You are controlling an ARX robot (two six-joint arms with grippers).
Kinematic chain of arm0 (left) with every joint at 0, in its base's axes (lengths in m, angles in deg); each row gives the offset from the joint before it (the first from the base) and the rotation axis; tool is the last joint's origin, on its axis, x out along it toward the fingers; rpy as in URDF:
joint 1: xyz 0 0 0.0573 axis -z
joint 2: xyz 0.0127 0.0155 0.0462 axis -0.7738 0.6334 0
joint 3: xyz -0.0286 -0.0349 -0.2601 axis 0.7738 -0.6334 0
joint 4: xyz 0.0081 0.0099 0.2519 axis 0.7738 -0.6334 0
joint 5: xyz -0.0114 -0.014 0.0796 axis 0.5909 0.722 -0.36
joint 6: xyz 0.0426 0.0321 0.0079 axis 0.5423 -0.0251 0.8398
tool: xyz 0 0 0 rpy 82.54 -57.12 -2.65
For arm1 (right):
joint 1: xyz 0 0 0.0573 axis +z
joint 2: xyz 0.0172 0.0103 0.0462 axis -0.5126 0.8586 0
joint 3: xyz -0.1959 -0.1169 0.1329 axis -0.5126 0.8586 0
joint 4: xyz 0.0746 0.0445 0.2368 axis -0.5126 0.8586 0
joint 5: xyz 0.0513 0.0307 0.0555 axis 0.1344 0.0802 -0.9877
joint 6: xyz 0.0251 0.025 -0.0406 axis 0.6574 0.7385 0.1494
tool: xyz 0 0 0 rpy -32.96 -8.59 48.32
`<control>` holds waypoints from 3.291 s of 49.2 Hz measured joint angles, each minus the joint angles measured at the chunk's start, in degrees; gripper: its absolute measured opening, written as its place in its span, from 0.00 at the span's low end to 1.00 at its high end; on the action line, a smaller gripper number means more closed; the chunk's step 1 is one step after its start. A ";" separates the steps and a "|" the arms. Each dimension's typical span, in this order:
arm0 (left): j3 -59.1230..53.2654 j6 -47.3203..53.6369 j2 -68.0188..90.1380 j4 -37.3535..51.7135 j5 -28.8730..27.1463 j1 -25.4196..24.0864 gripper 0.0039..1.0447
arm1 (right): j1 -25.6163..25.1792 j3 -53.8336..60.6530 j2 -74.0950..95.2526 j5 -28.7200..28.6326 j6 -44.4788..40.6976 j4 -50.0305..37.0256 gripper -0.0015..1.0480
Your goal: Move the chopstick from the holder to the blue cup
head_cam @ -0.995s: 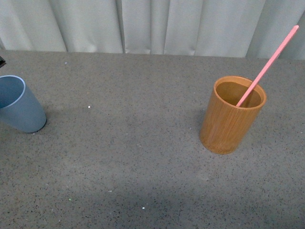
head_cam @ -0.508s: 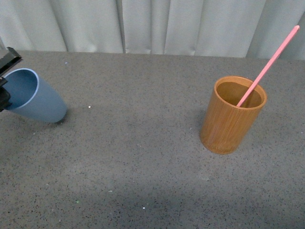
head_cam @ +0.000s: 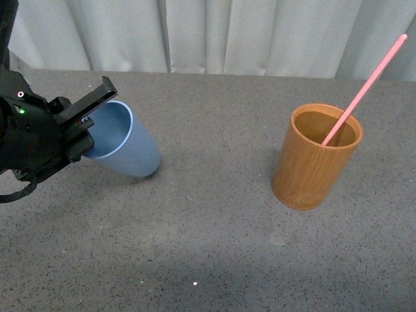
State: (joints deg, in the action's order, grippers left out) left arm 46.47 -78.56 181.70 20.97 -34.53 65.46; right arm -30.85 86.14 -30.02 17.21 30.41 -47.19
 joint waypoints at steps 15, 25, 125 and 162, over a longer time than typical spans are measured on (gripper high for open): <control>1.75 -0.90 0.74 -0.79 -0.24 2.75 0.03 | 0.00 0.00 0.00 0.00 0.00 0.00 0.91; 1.86 -0.87 1.22 -1.11 -0.20 6.21 0.03 | 0.00 0.00 0.00 0.00 0.00 0.00 0.91; -38.53 43.52 -56.04 22.34 8.15 -14.47 0.03 | 0.00 0.00 0.00 0.02 0.00 0.00 0.91; -38.49 44.02 -101.29 -16.46 8.72 -14.67 0.32 | 0.00 0.00 0.00 0.00 0.00 0.02 0.91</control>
State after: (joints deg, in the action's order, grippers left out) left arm 7.98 -34.54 80.42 4.51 -25.81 50.80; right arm -30.85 86.14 -30.02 17.21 30.41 -47.17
